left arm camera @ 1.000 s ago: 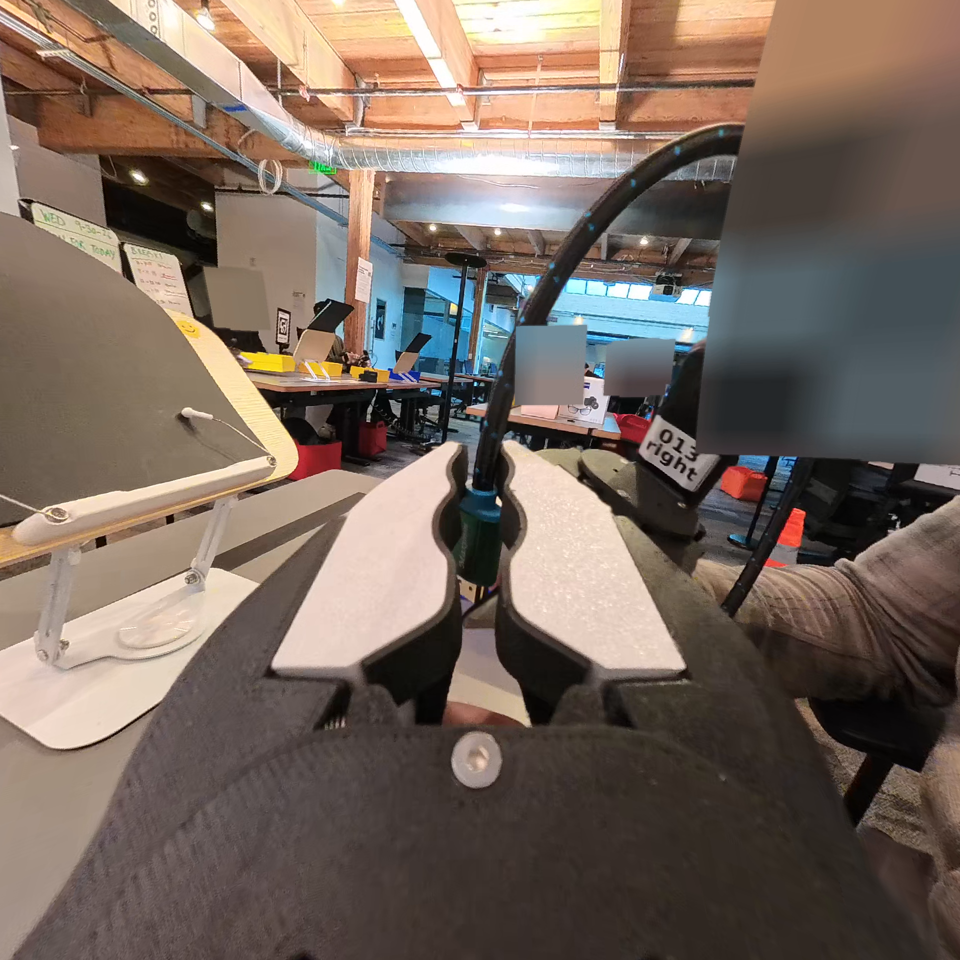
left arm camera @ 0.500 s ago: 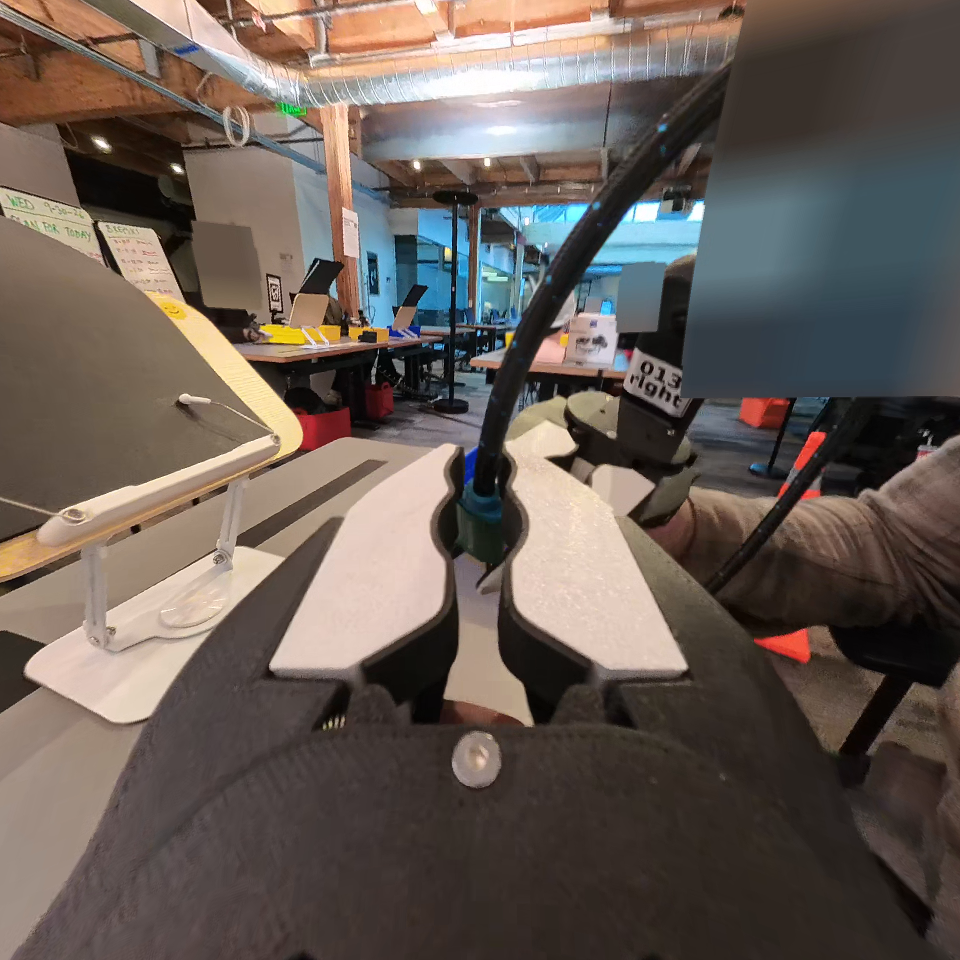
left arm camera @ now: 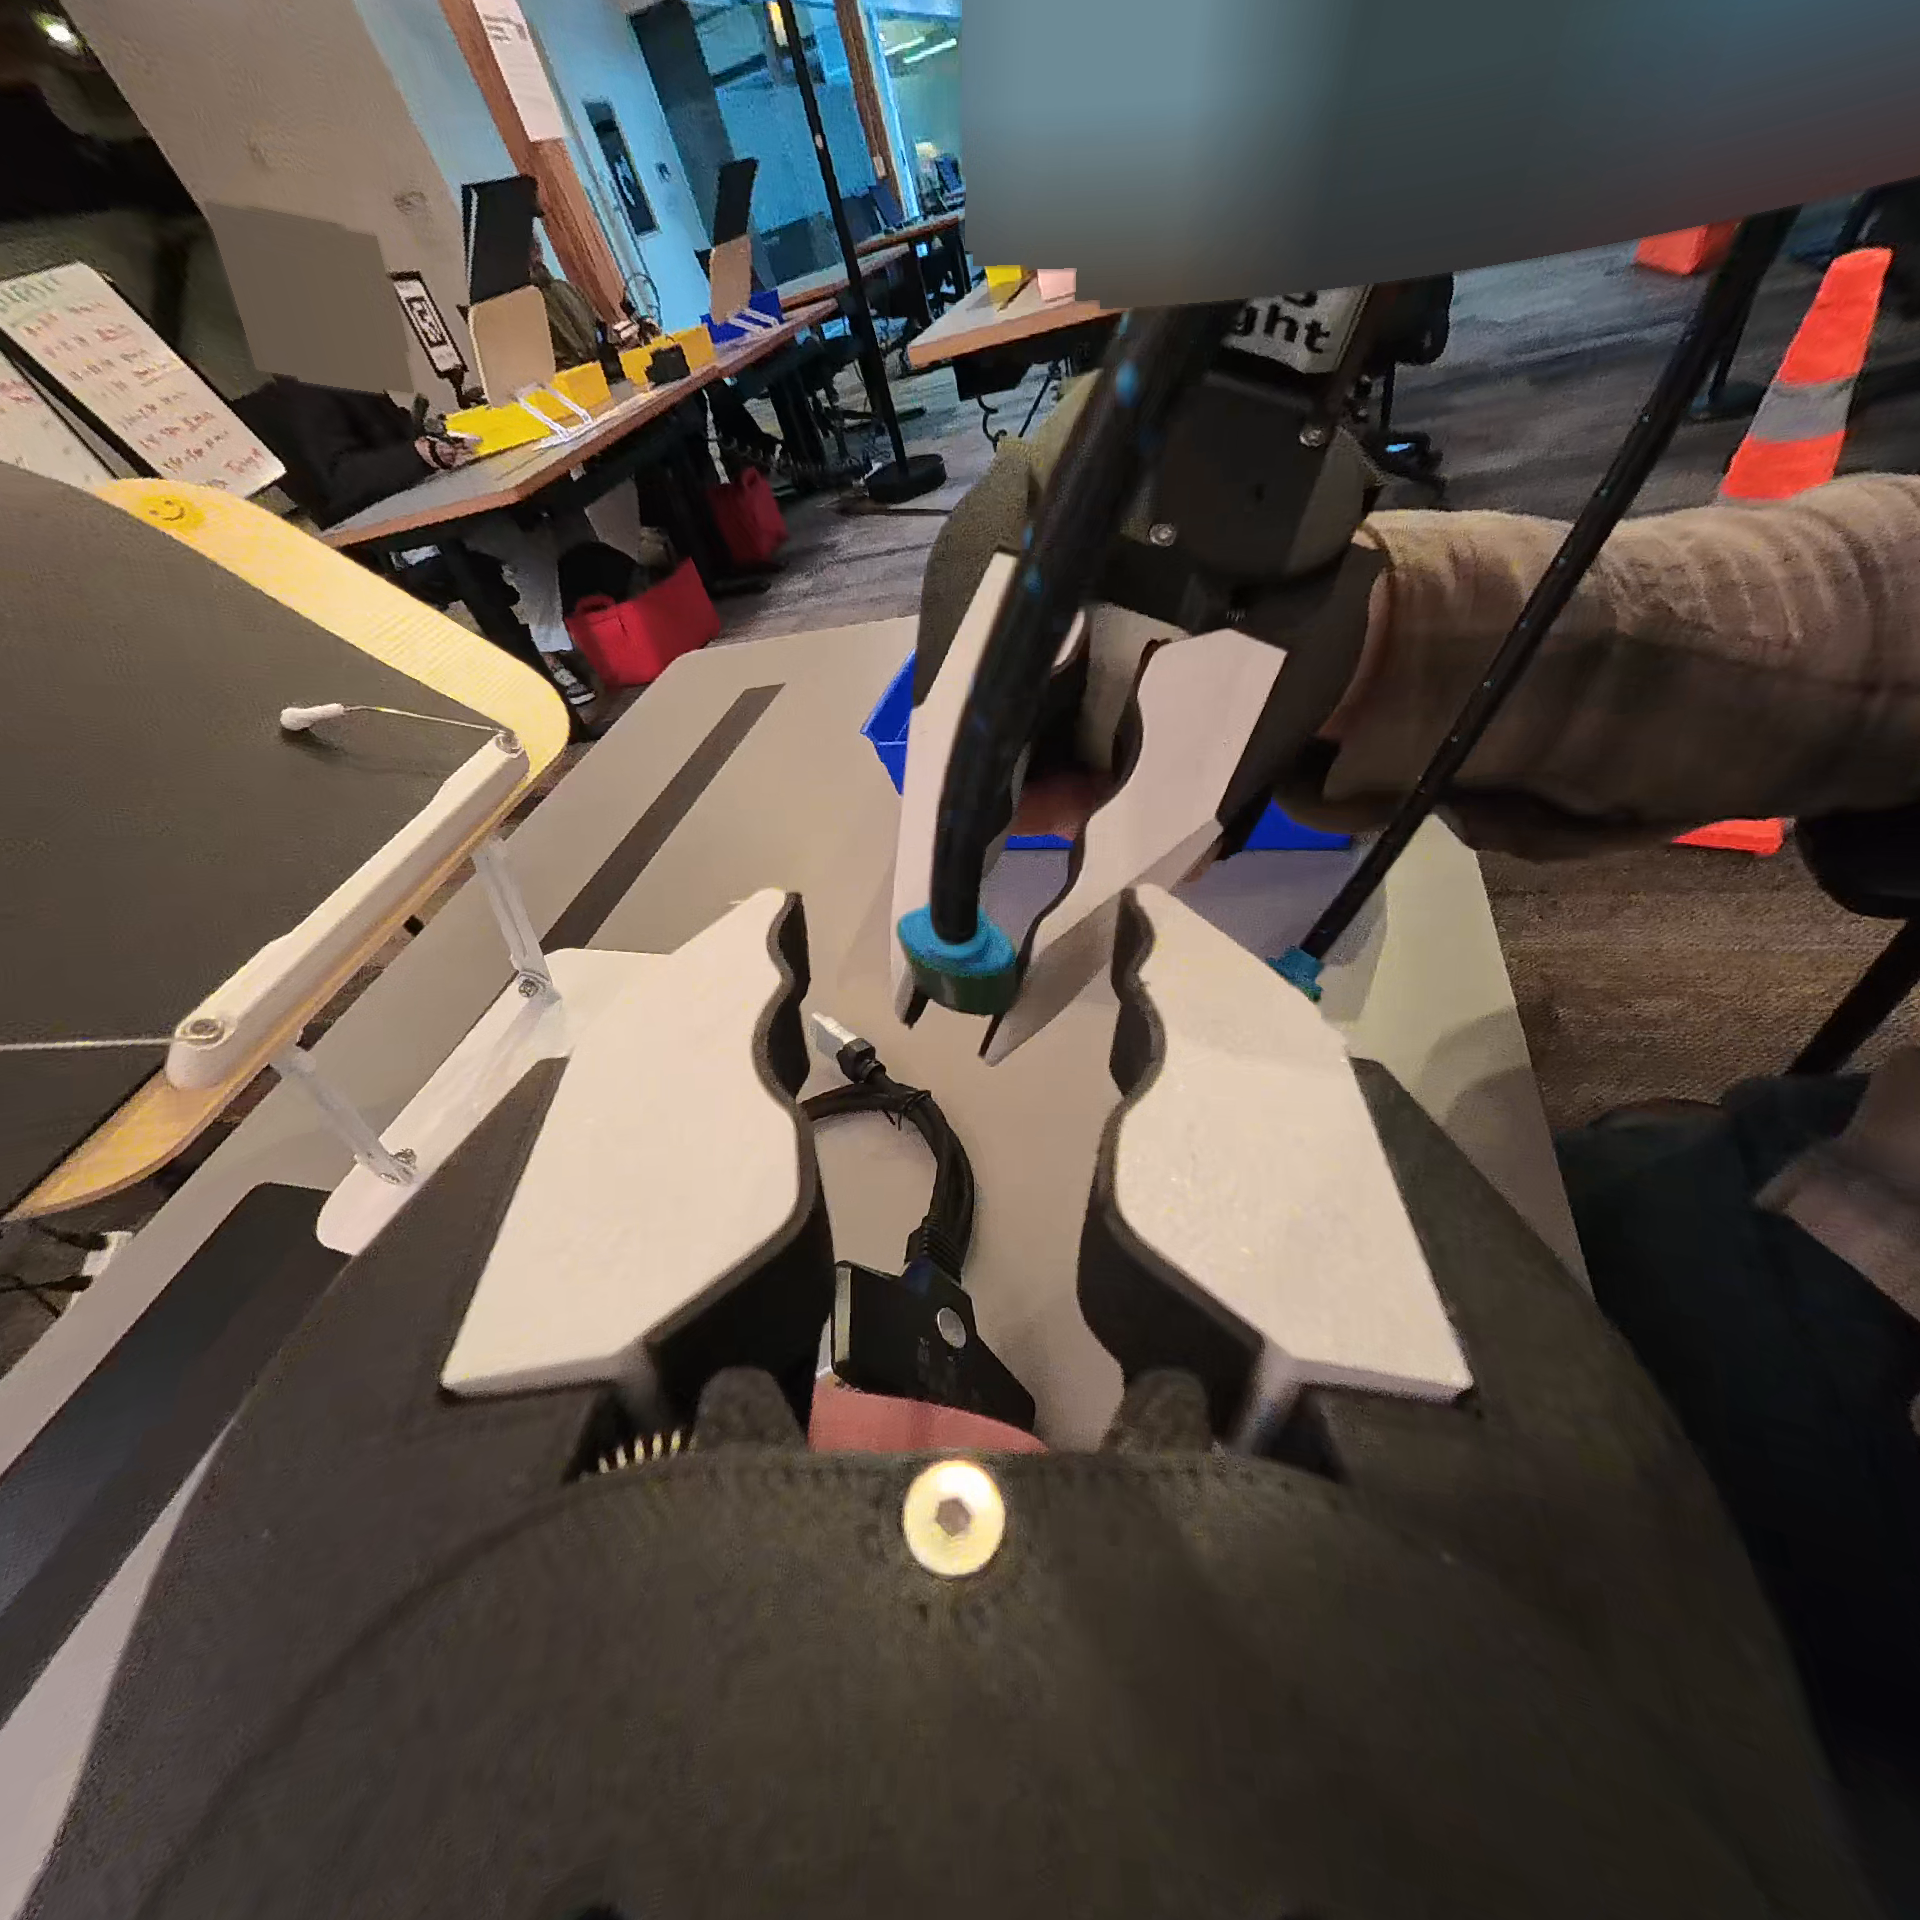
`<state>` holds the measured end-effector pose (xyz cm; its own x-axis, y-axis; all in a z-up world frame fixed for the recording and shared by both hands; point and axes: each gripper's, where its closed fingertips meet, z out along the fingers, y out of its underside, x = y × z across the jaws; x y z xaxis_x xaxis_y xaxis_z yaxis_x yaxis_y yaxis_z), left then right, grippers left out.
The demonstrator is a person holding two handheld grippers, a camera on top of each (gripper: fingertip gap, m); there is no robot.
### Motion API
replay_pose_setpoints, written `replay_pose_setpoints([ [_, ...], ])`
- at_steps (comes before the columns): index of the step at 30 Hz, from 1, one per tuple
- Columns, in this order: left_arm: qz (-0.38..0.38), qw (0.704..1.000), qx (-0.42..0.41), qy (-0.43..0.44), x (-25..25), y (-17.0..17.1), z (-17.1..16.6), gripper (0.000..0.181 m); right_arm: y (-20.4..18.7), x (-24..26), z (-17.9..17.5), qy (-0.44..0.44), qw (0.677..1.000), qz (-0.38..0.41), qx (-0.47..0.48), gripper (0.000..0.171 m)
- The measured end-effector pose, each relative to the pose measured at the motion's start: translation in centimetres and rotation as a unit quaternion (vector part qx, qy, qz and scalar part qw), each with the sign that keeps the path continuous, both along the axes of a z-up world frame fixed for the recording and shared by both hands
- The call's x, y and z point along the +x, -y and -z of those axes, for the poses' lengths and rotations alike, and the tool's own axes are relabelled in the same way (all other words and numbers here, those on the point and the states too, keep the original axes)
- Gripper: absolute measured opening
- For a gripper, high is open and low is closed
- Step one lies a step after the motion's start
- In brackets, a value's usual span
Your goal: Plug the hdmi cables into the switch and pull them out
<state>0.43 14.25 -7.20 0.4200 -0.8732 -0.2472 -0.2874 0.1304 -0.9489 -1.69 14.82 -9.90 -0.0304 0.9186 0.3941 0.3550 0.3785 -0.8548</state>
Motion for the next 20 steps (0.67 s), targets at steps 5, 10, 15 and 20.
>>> replay_pose_setpoints([
  [5,-0.006,0.998,0.037,-0.054,0.6,0.3,0.7,0.054,0.7,0.4,0.8,0.034,0.999,-0.018,0.001,0.011],
  [10,-0.008,0.992,0.055,-0.116,0.8,0.5,1.9,0.05,1.3,1.2,1.7,0.079,0.996,-0.039,0.005,0.011],
  [15,0.012,0.988,0.032,-0.15,1.1,1.2,3.2,0.041,1.5,1.8,2.0,0.104,0.994,-0.042,0.009,0.011],
  [20,0.008,0.985,0.025,-0.171,1.3,1.2,3.8,0.032,1.2,2.3,2.4,0.125,0.991,-0.035,0.021,0.011],
])
